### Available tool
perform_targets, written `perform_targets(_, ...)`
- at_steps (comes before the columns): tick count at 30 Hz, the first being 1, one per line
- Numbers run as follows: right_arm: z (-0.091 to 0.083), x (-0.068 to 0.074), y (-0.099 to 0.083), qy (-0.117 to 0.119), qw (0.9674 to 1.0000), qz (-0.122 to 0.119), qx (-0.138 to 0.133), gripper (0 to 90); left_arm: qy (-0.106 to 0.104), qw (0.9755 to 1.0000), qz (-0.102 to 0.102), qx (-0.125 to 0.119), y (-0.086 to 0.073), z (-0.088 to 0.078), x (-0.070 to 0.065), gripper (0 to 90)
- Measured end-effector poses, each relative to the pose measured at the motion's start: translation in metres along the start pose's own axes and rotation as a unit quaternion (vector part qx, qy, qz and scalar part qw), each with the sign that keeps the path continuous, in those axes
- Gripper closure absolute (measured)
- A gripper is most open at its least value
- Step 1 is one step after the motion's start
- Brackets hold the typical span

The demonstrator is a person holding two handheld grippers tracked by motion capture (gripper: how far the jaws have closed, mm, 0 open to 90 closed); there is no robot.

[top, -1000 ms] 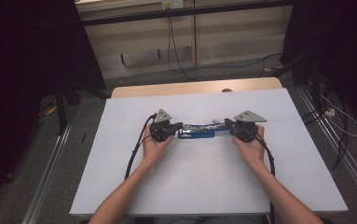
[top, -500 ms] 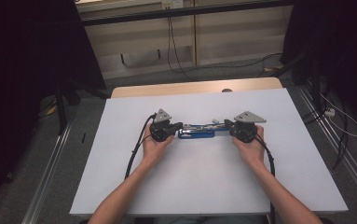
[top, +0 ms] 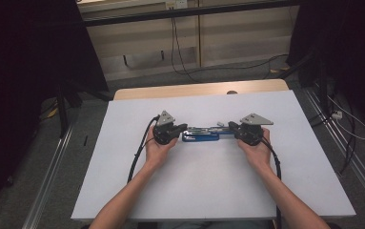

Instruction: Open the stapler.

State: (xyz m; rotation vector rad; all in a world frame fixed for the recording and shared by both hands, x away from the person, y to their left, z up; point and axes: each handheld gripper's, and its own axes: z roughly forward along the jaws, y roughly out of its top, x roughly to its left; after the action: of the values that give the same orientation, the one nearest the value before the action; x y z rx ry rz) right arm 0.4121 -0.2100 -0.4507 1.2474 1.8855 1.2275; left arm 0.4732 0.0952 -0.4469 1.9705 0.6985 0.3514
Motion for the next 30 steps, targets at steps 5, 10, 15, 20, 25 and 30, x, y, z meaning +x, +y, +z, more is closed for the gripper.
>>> perform_targets(5, 0.0, 0.001, 0.001, 0.007, 1.0, -0.001, -0.005, 88.2, 0.001, 1.0, 0.003, -0.003, 0.001, -0.001, 0.0, 90.0)
perform_targets(10, -0.001, 0.0, 0.002, 0.01, 0.9999, 0.0, -0.007, 86.2, -0.004, 0.9996, -0.019, -0.022, 0.006, -0.006, -0.002, 78.2)
perform_targets(15, -0.004, -0.004, 0.003, 0.013, 0.9997, 0.013, -0.016, 82.2, 0.003, 0.9995, -0.021, -0.024, 0.008, -0.009, -0.002, 68.3)
perform_targets(20, -0.008, -0.005, 0.006, 0.014, 0.9993, 0.02, -0.027, 70.4, 0.016, 0.9994, -0.019, -0.025, 0.007, -0.012, -0.005, 50.6)
perform_targets(25, -0.008, -0.005, 0.007, 0.014, 0.9992, 0.023, -0.029, 49.4, 0.026, 0.9994, -0.023, -0.009, 0.006, -0.014, -0.004, 31.8)
perform_targets(30, -0.009, -0.003, 0.008, 0.004, 0.9994, 0.02, -0.03, 28.0, 0.027, 0.9991, -0.034, 0.002, 0.005, -0.016, -0.001, 12.4)
